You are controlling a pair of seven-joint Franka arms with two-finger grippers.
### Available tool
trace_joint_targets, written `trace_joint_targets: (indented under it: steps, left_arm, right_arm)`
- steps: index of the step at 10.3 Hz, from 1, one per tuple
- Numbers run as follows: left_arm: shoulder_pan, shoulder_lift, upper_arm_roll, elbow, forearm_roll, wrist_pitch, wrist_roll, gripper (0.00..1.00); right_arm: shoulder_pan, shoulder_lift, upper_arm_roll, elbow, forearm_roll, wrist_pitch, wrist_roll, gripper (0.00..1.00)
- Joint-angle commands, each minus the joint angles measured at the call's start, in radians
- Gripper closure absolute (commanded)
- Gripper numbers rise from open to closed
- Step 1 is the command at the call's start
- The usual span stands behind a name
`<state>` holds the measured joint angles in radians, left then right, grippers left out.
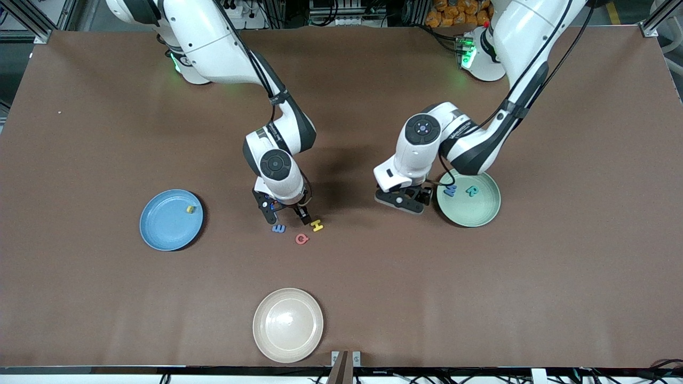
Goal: Sort upper and lower case letters into plates
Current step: 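Grasp the blue 9 with the right gripper while the left gripper returns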
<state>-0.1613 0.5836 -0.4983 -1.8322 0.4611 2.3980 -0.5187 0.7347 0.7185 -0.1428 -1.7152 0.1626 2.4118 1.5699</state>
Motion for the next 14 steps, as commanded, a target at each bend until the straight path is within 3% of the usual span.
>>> trace_joint_targets:
  steps: [1,7,8,9,14]
  left_arm:
    - [-0.026,0.056,0.009,0.079,0.053,-0.002,-0.001,0.00]
    - [-0.060,0.139,0.009,0.154,0.264,0.133,0.009,0.00]
    - [-0.066,0.139,0.009,0.159,0.264,0.141,0.031,0.00]
    - [-0.064,0.139,0.009,0.160,0.266,0.150,0.066,0.00]
    - [-0.046,0.159,0.011,0.160,0.252,0.178,0.134,0.00]
  right_arm:
    - [0.008,-0.019,-0.009,-0.006,0.012,-0.013,0.019,0.00]
    - [0.015,-0.019,-0.009,-0.034,0.001,-0.010,0.019,0.00]
    - [0.020,-0.019,-0.012,-0.032,0.000,-0.007,0.019,0.92]
    - [0.023,-0.021,-0.015,-0.033,0.000,-0.006,0.025,1.00]
    - [0.012,-0.062,-0.029,-0.033,-0.002,-0.017,0.010,1.00]
